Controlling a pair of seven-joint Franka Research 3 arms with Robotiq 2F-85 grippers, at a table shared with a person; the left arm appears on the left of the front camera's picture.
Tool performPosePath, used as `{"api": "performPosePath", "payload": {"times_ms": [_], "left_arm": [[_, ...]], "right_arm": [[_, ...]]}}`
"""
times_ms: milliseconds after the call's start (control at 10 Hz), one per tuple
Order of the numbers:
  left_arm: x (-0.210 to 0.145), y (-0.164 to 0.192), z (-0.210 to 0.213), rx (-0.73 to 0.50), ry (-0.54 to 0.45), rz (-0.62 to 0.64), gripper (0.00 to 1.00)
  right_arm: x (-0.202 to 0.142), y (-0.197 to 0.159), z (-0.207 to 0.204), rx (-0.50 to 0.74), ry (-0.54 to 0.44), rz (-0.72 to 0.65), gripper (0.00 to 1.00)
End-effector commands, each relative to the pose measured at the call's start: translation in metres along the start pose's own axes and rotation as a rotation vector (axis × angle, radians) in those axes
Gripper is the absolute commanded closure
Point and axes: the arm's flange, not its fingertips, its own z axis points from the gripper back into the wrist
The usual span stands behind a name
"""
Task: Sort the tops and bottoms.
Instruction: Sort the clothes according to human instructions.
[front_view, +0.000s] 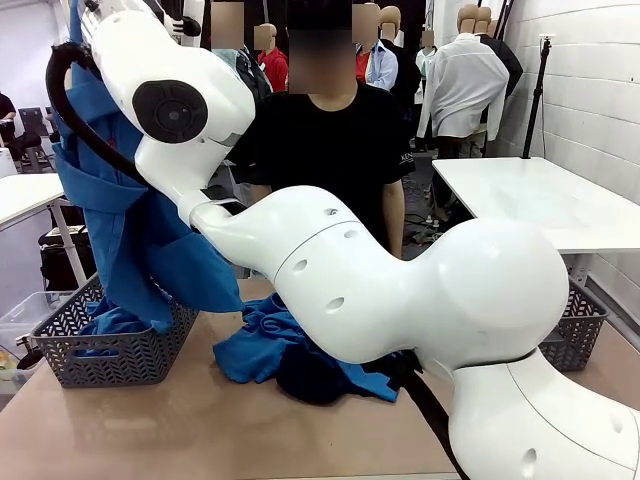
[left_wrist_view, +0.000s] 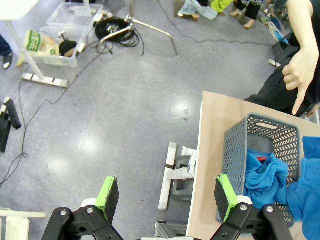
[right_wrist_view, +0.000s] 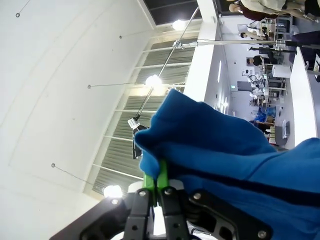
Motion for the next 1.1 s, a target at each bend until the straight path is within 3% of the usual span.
{"api": "performPosePath", "payload": {"times_ms": [0,600,800,1000], "left_arm": [[-0.003,0.002,0.001,0.010,-0.004,-0.019,0.00],[-0.003,0.002,0.001,0.010,-0.004,-0.019,0.00],[-0.003,0.002,0.001,0.010,-0.004,-0.019,0.00],[-0.003,0.002,0.001,0.010,-0.004,-0.019,0.00]], "right_arm": [[-0.011,-0.016,-0.023,-0.052,0.043,-0.046,1.00],[-0.021,-0.095,-0.056,-0.356,0.049,-0.110,1.00],[-0.011,-0.119,-0.061,-0.463,-0.017,-0.103,1.00],[0.002,-0.148,-0.065,-0.653,-0.107,-0.103,1.00]]}}
